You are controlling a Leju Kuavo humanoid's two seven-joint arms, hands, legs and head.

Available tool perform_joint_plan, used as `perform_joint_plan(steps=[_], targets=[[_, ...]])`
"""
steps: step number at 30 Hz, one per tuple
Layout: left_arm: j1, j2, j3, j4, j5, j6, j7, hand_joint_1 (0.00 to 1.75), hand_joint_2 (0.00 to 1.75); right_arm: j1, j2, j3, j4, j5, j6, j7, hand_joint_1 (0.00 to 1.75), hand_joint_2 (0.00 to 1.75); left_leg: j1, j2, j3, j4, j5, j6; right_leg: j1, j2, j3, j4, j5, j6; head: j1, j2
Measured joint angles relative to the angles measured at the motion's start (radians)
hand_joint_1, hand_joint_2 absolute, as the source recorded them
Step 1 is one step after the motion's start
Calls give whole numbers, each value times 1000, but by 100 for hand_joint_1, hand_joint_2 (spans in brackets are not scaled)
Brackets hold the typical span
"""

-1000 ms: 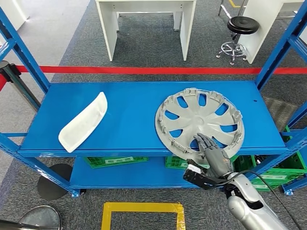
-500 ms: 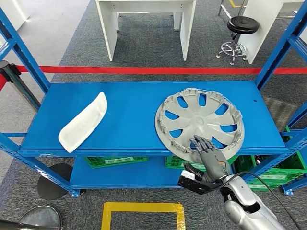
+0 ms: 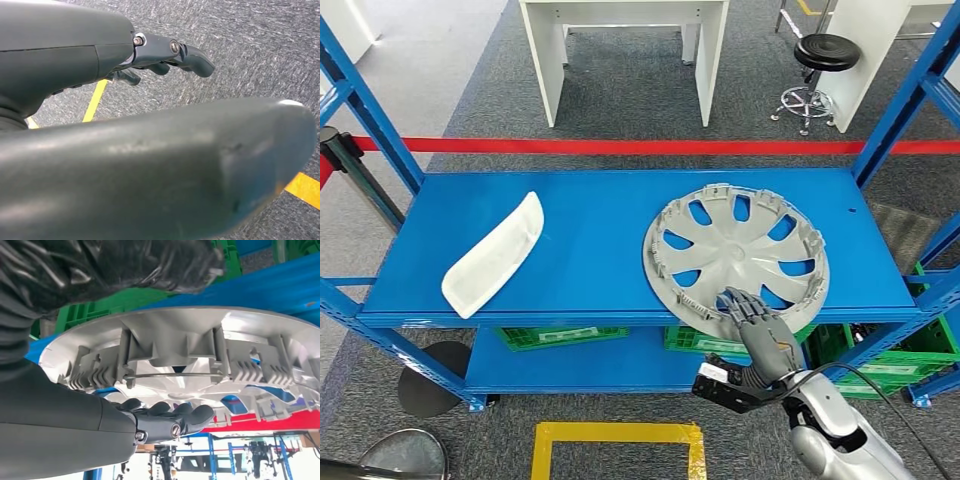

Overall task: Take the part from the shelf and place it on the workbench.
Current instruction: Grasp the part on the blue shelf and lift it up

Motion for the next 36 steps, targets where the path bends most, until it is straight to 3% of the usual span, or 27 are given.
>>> perform_joint_plan(steps=[6, 22, 36], targets=[[0, 0, 0, 0, -2, -1, -3, 0, 0, 14, -7, -20, 1, -1, -1, 19, 0, 175, 0, 0, 0, 0, 0, 0, 0, 0, 0, 0, 0, 0, 0, 0], [0, -1, 0, 0, -24, 2, 10, 0, 0, 56, -10, -83, 5, 332, -116, 171, 0, 175, 0, 0, 0, 0, 0, 0, 0, 0, 0, 0, 0, 0, 0, 0], [-1, -2, 0, 0, -31, -1, 11, 0, 0, 64, -8, -116, 46, 284, -99, 138, 0, 175, 0, 0, 0, 0, 0, 0, 0, 0, 0, 0, 0, 0, 0, 0]])
